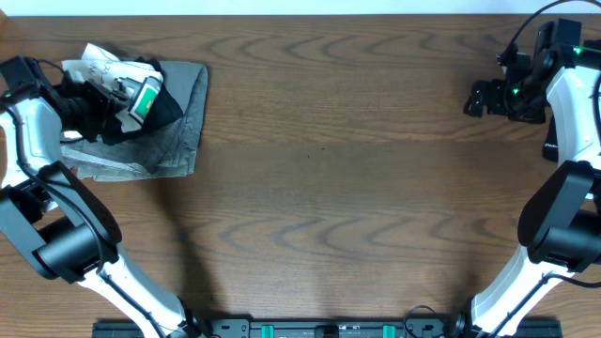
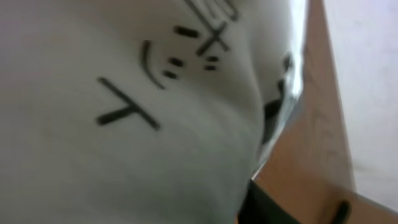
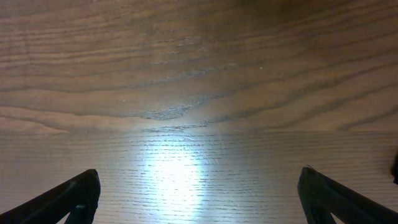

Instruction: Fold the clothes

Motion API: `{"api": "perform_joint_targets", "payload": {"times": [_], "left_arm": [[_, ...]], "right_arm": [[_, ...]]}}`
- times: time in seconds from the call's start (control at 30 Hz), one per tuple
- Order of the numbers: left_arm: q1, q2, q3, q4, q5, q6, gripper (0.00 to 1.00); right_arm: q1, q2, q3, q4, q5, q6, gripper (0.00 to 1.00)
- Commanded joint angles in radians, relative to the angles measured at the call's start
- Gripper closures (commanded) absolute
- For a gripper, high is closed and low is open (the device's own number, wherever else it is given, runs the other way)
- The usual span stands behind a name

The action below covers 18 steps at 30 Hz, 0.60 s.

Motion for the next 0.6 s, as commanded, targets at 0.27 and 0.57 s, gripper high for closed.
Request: {"api": "perform_joint_targets", "payload": {"times": [0.27, 0.57], "left_arm": [[0.004, -0.174, 0.043, 0.002, -0.081, 0.083, 0.36], [0.003, -0.309, 0.043, -0.062, -0.283, 0.076, 0.33]], "right_arm": [[-0.005, -0.002, 0.004, 0.0, 0.0, 0.014, 0.01], [-0.005, -0.002, 0.004, 0.0, 0.0, 0.014, 0.01]]}}
